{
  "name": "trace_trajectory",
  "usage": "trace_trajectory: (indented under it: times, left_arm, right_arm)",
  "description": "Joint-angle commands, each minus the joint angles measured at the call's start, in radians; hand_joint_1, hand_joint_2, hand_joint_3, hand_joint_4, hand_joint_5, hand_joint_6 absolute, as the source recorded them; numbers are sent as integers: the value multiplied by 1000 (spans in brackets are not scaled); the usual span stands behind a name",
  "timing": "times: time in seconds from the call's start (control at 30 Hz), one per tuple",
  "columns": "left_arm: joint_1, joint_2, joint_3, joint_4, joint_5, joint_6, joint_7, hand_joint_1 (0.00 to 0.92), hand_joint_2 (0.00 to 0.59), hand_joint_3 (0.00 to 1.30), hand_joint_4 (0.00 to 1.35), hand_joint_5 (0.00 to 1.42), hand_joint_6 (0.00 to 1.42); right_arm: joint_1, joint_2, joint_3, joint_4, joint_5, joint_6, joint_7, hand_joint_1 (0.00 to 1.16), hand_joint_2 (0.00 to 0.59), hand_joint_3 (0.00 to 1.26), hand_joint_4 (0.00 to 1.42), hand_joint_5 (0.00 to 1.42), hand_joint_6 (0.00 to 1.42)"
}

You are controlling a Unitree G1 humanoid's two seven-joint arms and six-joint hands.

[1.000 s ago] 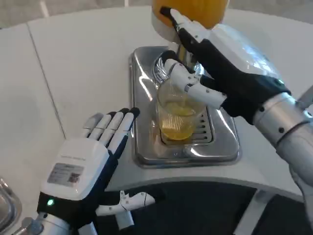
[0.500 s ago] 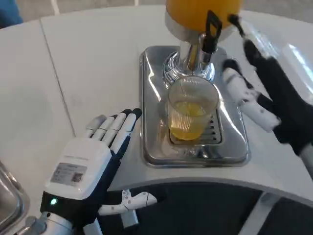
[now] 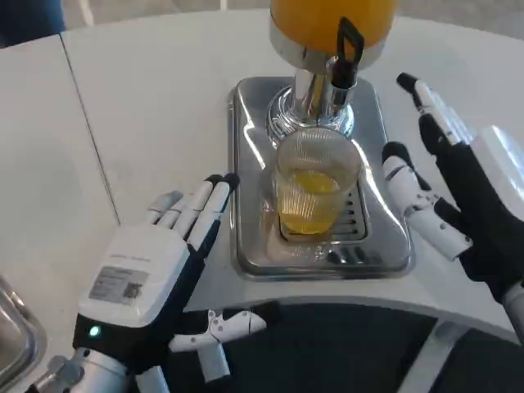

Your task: Grasp the cup under the faucet to collect the drink, then remove the cup.

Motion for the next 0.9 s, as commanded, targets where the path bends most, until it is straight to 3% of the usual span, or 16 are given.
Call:
trace_trajectory:
  times: [0.03, 0.23, 0.47, 0.67, 0.9]
  left_arm:
    - [-14, -14, -25, 27, -1, 17, 18, 0, 132, 0, 0, 148, 136]
    - [-49, -3, -52, 20, -32, 37, -80, 0, 119, 0, 0, 3, 5]
    - [-82, -12, -71, 17, -53, 49, -140, 0, 104, 0, 0, 0, 0]
    - [-121, -44, -79, 84, -45, 85, -89, 0, 95, 0, 0, 0, 0]
    - [-200, -58, -65, 188, -85, 108, -49, 0, 98, 0, 0, 17, 15]
  right_arm:
    - [48, -62, 0, -39, -21, -72, 27, 89, 559, 15, 0, 0, 0]
    - [111, -131, -35, -67, -7, -181, 44, 135, 551, 14, 0, 0, 0]
    - [225, -178, -80, -114, -4, -315, 41, 161, 534, 4, 0, 0, 0]
    - [358, -185, -115, -163, 17, -420, 37, 181, 515, 14, 0, 0, 0]
    - [481, -166, -152, -206, 45, -483, 37, 217, 504, 14, 0, 0, 0]
